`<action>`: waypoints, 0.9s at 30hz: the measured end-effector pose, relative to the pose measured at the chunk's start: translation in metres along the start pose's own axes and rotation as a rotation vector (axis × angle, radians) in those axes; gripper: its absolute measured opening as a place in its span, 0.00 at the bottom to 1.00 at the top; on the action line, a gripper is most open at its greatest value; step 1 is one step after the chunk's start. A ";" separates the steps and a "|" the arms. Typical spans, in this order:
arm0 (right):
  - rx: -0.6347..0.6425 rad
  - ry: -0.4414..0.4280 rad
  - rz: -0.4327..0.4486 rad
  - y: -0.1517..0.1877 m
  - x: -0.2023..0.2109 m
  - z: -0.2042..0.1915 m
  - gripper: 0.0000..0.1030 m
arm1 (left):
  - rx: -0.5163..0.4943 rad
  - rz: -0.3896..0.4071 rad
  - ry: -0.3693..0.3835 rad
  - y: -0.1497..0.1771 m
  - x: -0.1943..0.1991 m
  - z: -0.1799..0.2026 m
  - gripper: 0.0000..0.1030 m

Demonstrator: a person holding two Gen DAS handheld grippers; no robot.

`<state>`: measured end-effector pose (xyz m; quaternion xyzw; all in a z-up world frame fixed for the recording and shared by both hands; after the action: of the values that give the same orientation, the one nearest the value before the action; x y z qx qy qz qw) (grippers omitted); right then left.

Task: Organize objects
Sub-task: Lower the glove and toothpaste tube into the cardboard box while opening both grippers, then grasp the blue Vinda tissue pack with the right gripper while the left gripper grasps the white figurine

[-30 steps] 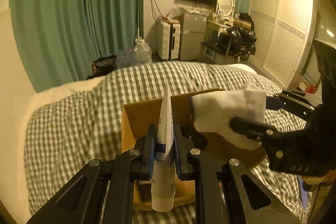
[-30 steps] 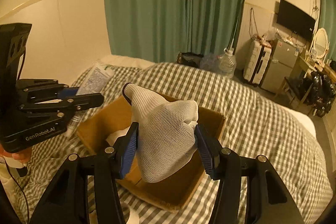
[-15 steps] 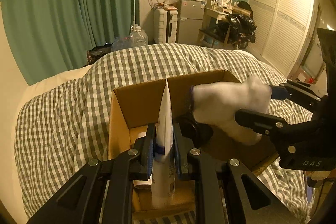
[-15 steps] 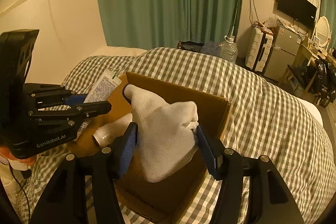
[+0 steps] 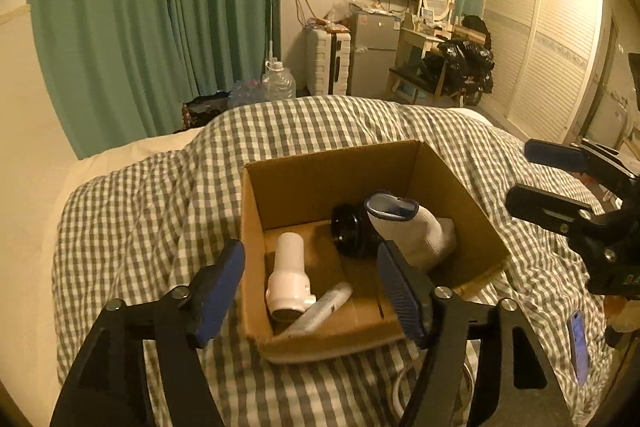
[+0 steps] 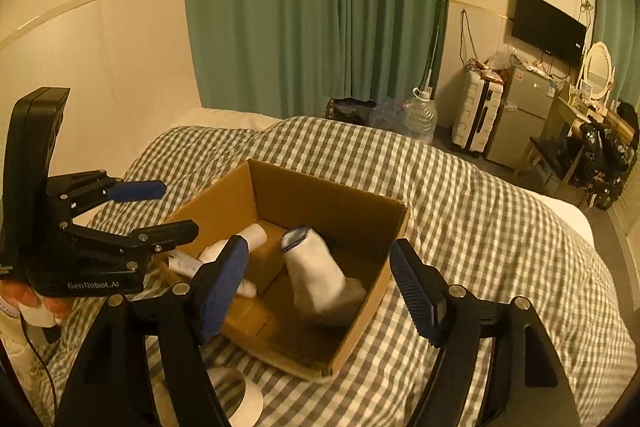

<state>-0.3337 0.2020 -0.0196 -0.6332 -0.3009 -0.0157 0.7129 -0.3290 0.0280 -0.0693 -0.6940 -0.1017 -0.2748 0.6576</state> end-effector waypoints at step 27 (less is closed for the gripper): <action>0.149 -0.100 -0.136 0.115 0.110 -0.096 0.85 | 0.093 0.057 -0.184 0.106 0.127 -0.010 0.98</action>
<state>-0.1581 0.1764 -0.0750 -0.5564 -0.3786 -0.0100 0.7396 -0.1730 -0.0213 -0.0950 -0.6878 -0.1546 -0.1862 0.6844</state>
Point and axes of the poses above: each gripper's, at about its wrist camera, not at the fingertips, and x roughly against the way its jaws point, z to its right, y to its underside, the point moved 9 cm from there along -x, roughly the way its jaws point, and after that the axes turned 13 degrees about z, right-handed, at the moved point
